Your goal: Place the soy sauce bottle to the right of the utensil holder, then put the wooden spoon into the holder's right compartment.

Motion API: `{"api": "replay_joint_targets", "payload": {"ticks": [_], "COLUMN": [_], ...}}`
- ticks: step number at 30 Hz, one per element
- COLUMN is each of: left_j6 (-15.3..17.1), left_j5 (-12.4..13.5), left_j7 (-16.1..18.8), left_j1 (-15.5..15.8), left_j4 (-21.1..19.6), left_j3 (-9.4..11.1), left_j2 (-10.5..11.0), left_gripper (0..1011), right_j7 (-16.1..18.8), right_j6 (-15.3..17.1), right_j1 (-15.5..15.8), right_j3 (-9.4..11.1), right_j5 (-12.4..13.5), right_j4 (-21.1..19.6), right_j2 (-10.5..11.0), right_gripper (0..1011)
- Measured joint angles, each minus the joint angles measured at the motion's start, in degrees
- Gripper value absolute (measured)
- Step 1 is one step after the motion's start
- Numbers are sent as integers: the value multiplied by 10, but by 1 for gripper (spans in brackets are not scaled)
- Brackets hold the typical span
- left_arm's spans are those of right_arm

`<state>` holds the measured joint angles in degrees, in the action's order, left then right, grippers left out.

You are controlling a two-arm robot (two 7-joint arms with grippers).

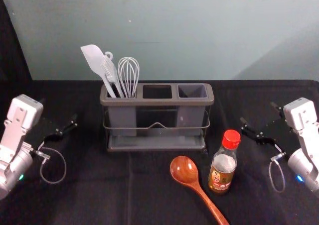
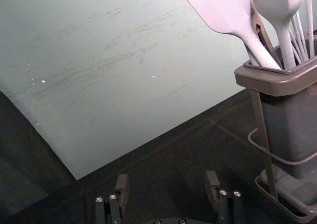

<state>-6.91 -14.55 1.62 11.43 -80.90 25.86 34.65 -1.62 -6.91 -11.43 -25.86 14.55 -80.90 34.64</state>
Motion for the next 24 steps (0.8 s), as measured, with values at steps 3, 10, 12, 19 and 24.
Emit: {"api": "replay_joint_targets", "payload": {"ticks": [3, 10, 12, 19, 24], "left_j6": [0, 0, 0, 0, 0], "left_j5": [0, 0, 0, 0, 0], "left_j7": [0, 0, 0, 0, 0], "left_j1": [0, 0, 0, 0, 0], "left_j4": [0, 0, 0, 0, 0], "left_j3": [0, 0, 0, 0, 0], "left_j2": [0, 0, 0, 0, 0], "left_gripper": [1011, 1011, 1011, 1011, 1011], "right_j7": [0, 0, 0, 0, 0], "right_j6": [0, 0, 0, 0, 0], "right_j1": [0, 0, 0, 0, 0], "right_j3": [0, 0, 0, 0, 0], "right_j5": [0, 0, 0, 0, 0], "right_j4": [0, 0, 0, 0, 0], "right_j2": [0, 0, 0, 0, 0], "right_gripper": [1003, 1003, 1003, 1002, 1003]}}
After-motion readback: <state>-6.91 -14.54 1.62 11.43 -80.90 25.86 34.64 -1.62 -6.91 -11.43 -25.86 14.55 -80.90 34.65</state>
